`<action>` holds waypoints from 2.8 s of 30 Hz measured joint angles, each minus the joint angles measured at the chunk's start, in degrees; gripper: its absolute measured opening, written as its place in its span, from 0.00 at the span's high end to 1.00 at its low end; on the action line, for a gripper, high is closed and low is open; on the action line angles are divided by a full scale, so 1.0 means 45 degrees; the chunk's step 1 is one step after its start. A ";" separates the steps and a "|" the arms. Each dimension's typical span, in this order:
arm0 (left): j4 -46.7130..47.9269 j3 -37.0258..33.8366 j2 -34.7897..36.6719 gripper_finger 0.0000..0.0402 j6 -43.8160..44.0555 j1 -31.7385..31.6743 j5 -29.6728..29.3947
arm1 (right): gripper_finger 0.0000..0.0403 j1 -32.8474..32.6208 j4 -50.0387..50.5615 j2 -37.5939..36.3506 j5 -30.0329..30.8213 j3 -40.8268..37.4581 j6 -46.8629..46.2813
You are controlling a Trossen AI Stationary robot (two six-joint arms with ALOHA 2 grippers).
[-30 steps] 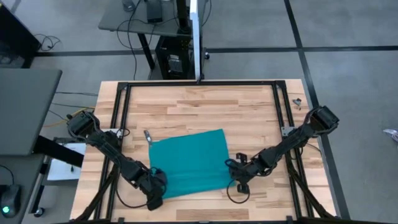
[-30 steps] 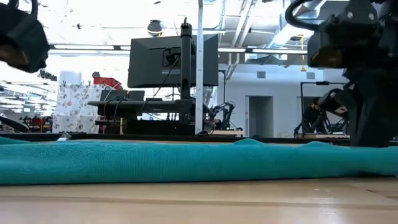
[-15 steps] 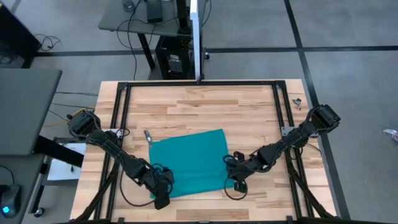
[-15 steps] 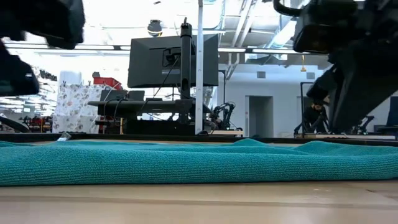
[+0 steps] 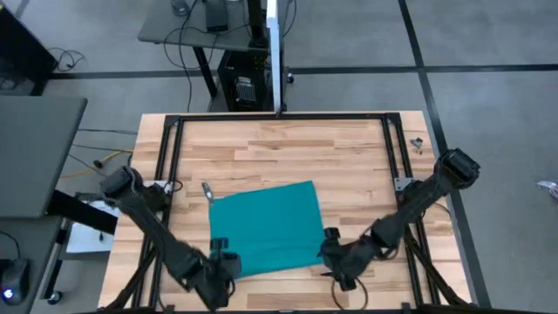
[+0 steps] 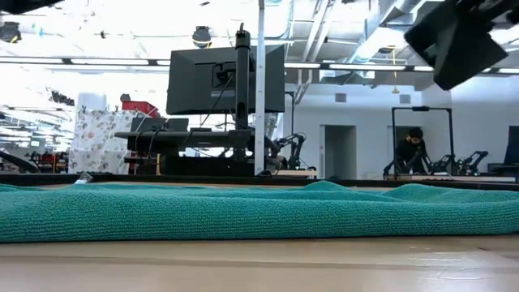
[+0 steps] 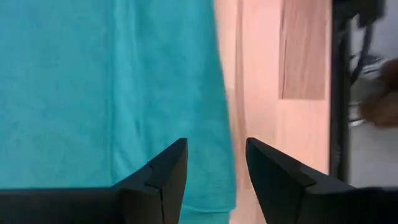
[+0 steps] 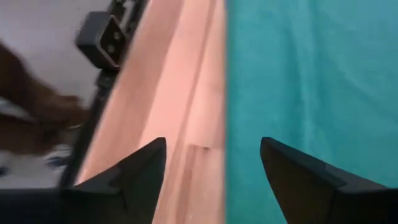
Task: Roll towel
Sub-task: Roll the blue towel
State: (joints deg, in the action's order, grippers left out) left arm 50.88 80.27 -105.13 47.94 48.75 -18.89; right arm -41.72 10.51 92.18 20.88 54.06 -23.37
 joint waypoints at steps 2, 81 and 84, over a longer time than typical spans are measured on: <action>0.0157 0.0507 -0.0985 0.64 0.0900 0.0258 -0.0081 | 0.36 -0.0444 0.0042 0.0181 0.1384 -0.0005 -0.0026; -0.1429 0.1397 -0.2950 1.00 0.5456 0.0932 0.1195 | 0.99 -0.0032 -0.0570 0.2512 -0.1506 -0.0040 -0.2060; -0.4488 0.0356 -0.2384 1.00 0.6207 0.1082 0.1415 | 0.99 -0.0032 -0.0598 0.2283 -0.2407 -0.0161 -0.2670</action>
State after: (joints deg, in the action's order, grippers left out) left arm 30.69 81.88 -115.86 75.87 53.62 -12.52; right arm -41.86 7.82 102.45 10.05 53.34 -35.38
